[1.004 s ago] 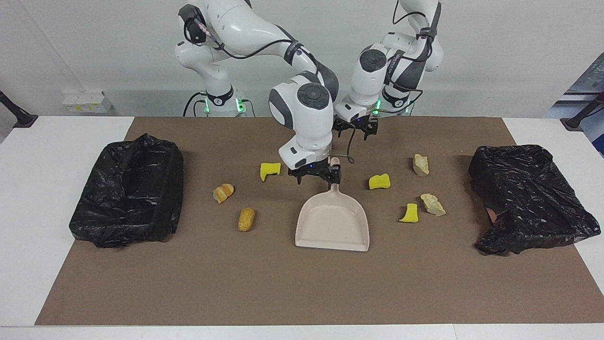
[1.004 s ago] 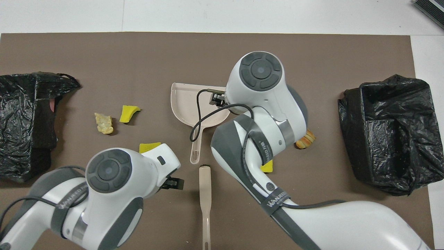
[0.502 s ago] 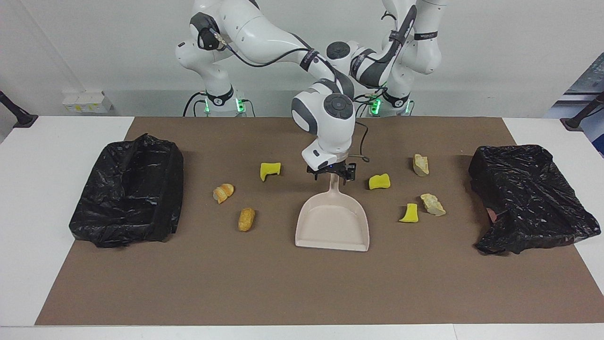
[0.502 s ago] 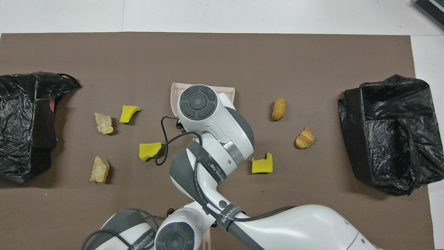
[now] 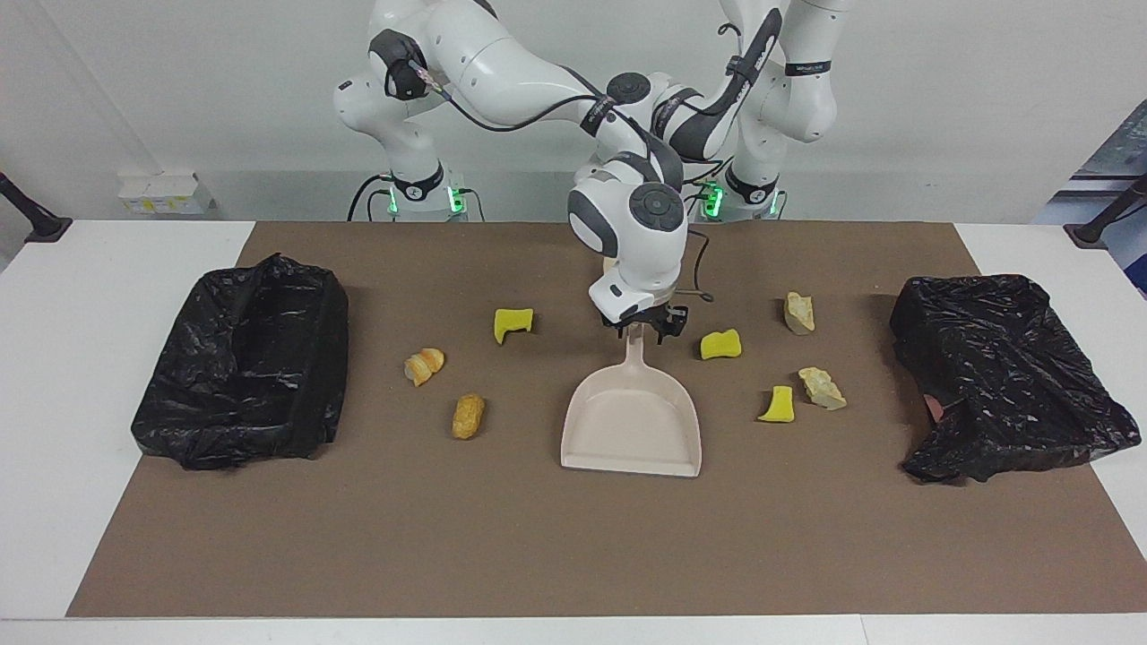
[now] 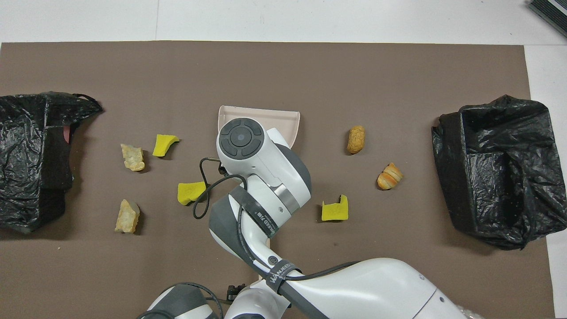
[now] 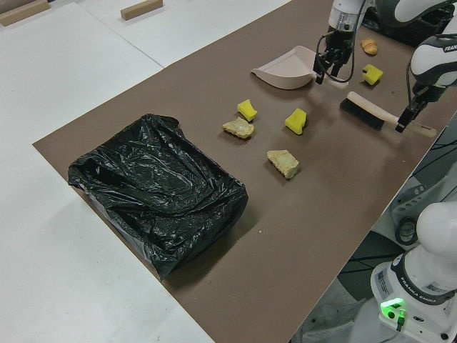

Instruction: Sweep and dump trash in bin

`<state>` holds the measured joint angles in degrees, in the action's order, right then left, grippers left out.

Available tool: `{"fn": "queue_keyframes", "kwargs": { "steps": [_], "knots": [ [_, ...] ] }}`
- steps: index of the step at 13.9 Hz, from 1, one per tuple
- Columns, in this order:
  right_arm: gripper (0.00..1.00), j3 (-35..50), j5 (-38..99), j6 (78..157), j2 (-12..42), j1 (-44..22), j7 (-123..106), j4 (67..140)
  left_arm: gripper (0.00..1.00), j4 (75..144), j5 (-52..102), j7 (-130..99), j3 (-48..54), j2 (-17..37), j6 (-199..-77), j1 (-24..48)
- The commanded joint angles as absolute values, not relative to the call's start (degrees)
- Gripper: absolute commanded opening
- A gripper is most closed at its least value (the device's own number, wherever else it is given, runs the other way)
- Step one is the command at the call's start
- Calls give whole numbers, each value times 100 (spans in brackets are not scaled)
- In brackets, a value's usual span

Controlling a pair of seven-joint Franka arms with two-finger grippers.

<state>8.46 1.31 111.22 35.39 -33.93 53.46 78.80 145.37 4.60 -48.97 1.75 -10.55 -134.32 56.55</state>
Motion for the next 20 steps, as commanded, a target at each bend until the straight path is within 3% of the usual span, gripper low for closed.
{"fn": "queue_keyframes", "kwargs": {
  "steps": [1,2,3,4,5,11,20],
  "knots": [
    [63,896,334,11127,3463,-3322,5265,8068,37,14651,536,-4983,97,-958,-13702,5695],
    [50,888,334,11092,3445,-3322,5265,8077,9,14643,571,-5009,88,-958,-13711,5678],
    [31,888,334,11092,3445,-3305,5265,8077,0,14634,571,-5010,79,-958,-13676,5678],
    [7,888,308,11057,3445,-3305,5265,8068,0,14608,571,-5001,70,-958,-13641,5652],
    [0,888,229,11013,3445,-3270,5195,8034,0,14590,571,-5001,70,-967,-13606,5530],
    [0,861,167,10916,3104,-2910,3959,8024,0,14239,571,-4983,35,-1081,-12842,5169],
    [0,853,-307,10318,2163,-2084,-1436,8568,0,13879,194,-4913,35,-1406,-11928,4002]
  ]
}}
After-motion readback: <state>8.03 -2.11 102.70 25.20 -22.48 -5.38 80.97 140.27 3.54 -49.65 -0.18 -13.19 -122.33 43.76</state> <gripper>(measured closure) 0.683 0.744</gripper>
